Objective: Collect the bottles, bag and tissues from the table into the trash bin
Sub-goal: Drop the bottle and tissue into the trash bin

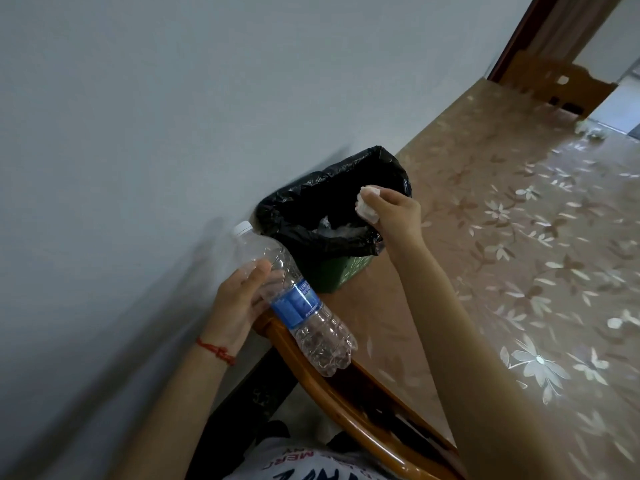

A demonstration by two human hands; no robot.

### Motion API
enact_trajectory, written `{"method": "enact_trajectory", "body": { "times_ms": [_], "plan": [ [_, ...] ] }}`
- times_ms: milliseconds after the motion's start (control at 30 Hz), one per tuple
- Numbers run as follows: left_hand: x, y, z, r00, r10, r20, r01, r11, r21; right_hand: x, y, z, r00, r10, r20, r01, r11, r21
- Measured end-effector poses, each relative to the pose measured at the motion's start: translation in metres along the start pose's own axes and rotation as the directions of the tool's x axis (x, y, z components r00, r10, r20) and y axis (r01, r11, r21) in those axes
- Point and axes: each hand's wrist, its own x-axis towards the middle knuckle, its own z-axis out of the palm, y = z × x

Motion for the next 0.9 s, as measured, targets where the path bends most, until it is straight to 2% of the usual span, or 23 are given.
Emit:
{"method": "enact_trajectory", "body": {
  "times_ms": [200, 367, 433, 533, 700, 767, 900],
  "plan": [
    [0.001, -0.001, 0.002, 1.000, 0.004, 0.007, -0.004, 1.000, -0.005, 0.011, -0.001, 0.003, 0.998, -0.055, -0.004, 0.054, 0.988, -0.143],
    [-0.001, 0.001, 0.006, 1.000, 0.001, 0.024, -0.001, 1.000, -0.019, -0.014, 0.000, -0.006, 0.975, -0.216, 0.059, 0.222, 0.900, -0.374],
    [-0.001, 0.004, 0.007, 1.000, 0.003, 0.022, -0.003, 1.000, -0.003, -0.026, 0.004, -0.012, 0.954, -0.283, 0.098, 0.295, 0.832, -0.471],
    [0.002, 0.009, 0.009, 1.000, 0.010, 0.012, -0.010, 1.000, -0.015, -0.046, 0.021, -0.025, 0.894, -0.407, 0.188, 0.422, 0.624, -0.657],
    [0.008, 0.027, 0.017, 0.997, 0.066, 0.026, -0.066, 0.998, -0.025, -0.071, 0.065, -0.050, 0.819, -0.494, 0.292, 0.504, 0.376, -0.778],
    [0.011, 0.037, 0.021, 0.995, 0.098, 0.014, -0.098, 0.995, -0.035, -0.076, 0.081, -0.061, 0.825, -0.456, 0.334, 0.502, 0.320, -0.804],
    [0.017, 0.056, 0.033, 0.986, 0.164, -0.025, -0.166, 0.983, -0.080, -0.086, 0.101, -0.075, 0.849, -0.402, 0.342, 0.475, 0.298, -0.828]
  ]
}}
